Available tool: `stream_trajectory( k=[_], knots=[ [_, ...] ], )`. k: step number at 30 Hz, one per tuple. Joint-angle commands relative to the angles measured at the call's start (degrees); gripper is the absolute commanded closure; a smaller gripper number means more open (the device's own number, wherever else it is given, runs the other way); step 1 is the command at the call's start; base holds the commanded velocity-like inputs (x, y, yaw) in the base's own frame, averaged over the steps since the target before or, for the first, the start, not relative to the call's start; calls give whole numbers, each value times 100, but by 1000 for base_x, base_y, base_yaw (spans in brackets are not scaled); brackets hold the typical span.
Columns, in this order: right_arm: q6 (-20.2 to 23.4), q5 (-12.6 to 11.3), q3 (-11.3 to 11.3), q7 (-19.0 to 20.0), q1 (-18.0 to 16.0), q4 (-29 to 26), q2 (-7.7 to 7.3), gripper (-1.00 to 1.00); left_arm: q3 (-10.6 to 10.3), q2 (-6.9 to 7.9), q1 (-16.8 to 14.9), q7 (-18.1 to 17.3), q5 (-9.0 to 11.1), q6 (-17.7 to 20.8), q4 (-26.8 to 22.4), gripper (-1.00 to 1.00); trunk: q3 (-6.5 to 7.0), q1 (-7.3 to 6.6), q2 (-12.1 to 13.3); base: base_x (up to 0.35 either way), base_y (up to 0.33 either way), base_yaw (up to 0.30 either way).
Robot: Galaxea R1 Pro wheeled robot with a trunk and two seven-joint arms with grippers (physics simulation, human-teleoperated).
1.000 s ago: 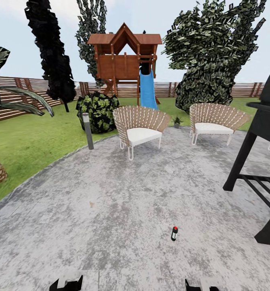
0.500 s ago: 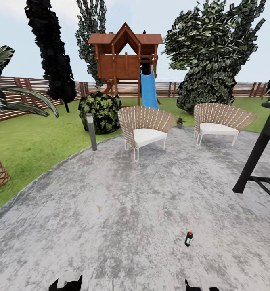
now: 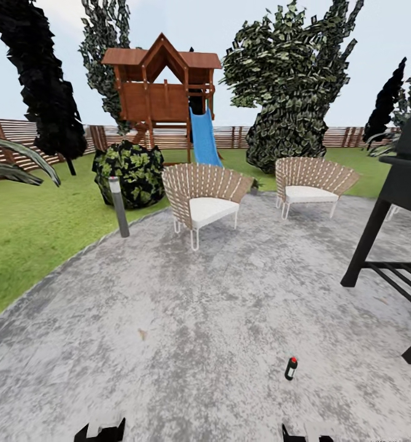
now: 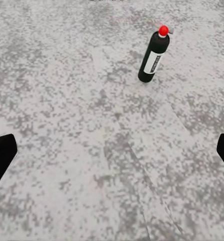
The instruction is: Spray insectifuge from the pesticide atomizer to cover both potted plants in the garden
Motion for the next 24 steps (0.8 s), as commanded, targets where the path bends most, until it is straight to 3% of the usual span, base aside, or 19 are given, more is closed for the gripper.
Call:
stream_trajectory(
  k=[1, 24],
  knots=[
    [-17, 4, 2, -15, -4, 4, 0, -100, 12, -1, -2, -6, 5, -18, 4, -100, -5, 1, -2, 210, 290, -264],
    [-8, 4, 2, -15, -4, 4, 0, -100, 12, -6, -2, -6, 5, -18, 4, -100, -4, 1, -2, 207, 290, -267]
  ],
)
